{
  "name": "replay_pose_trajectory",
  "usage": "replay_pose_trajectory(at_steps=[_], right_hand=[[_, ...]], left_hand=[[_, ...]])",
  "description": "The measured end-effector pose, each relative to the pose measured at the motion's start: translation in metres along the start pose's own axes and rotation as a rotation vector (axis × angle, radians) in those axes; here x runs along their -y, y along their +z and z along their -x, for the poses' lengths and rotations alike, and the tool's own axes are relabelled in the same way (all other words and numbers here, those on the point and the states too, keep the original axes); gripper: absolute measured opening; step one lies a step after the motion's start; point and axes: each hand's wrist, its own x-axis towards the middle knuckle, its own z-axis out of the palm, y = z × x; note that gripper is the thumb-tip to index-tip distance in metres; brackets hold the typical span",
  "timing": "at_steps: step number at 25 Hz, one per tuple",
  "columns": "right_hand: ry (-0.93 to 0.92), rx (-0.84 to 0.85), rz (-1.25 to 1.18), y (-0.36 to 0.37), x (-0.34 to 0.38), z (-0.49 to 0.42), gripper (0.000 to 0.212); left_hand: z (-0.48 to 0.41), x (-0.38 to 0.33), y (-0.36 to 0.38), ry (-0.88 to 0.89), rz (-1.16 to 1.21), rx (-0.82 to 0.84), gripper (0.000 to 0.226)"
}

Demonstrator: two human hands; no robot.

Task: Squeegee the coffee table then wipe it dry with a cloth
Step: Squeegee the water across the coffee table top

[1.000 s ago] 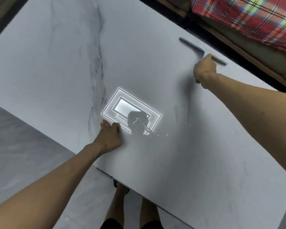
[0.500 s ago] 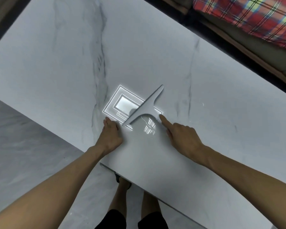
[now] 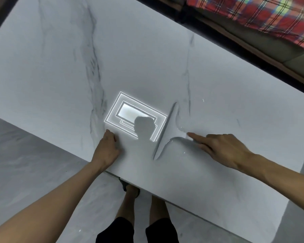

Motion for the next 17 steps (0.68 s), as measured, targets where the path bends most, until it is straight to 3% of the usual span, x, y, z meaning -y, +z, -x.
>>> replay_pose_trajectory(at_steps=[5,8,11,17], right_hand=[[-0.421,0.05,0.129,0.033,0.11,-0.052,0.048],[-0.554,0.063,0.216,0.055,0.15,-0.064,0.05],[-0.544,0.078,0.241,0.07,0.145,-0.059,0.049],[-0.299,-0.061,0.16,0.067,0.054,0.003,0.045]], left_hand=[[0.015,0.022,-0.009,-0.174,0.084,-0.169,0.02],[0.02,0.034,-0.012,-0.21,0.075,-0.176,0.015],[0.027,0.037,-0.005,-0.182,0.034,-0.103,0.015],[0.041,0.009,0.023,-0.013,-0.002,0.057,0.025]])
